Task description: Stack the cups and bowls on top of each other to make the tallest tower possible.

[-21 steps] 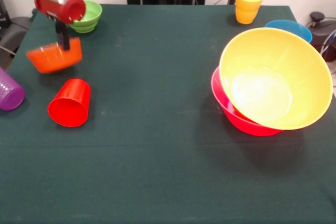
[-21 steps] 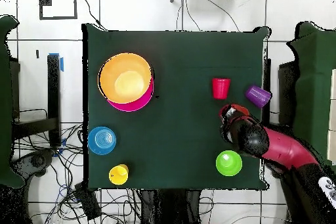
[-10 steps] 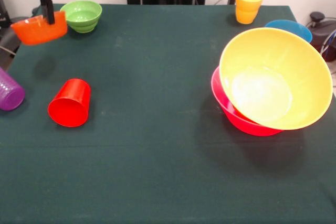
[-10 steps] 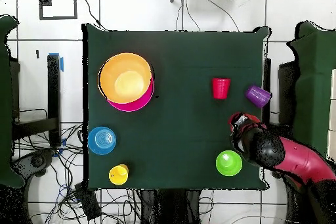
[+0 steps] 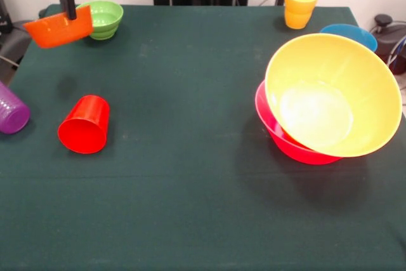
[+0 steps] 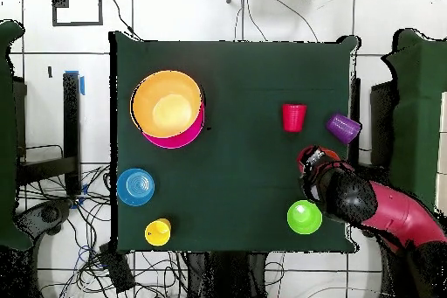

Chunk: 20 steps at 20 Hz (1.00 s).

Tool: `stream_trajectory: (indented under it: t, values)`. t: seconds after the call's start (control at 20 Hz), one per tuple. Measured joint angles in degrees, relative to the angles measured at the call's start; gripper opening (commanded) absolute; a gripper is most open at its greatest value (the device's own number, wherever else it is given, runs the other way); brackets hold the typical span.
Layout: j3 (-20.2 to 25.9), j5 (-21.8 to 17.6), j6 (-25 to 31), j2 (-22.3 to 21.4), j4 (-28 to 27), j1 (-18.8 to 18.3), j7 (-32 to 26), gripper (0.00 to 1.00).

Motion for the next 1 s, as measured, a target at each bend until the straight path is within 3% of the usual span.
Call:
stream_trajectory:
  t: [0.75,1.0]
  values:
    - [6.0,11.6,9.0,-8.2,3.4,0.1,0.0,0.00]
    - [8.2,14.8,9.2,-9.8,3.5,0.1,0.0,0.00]
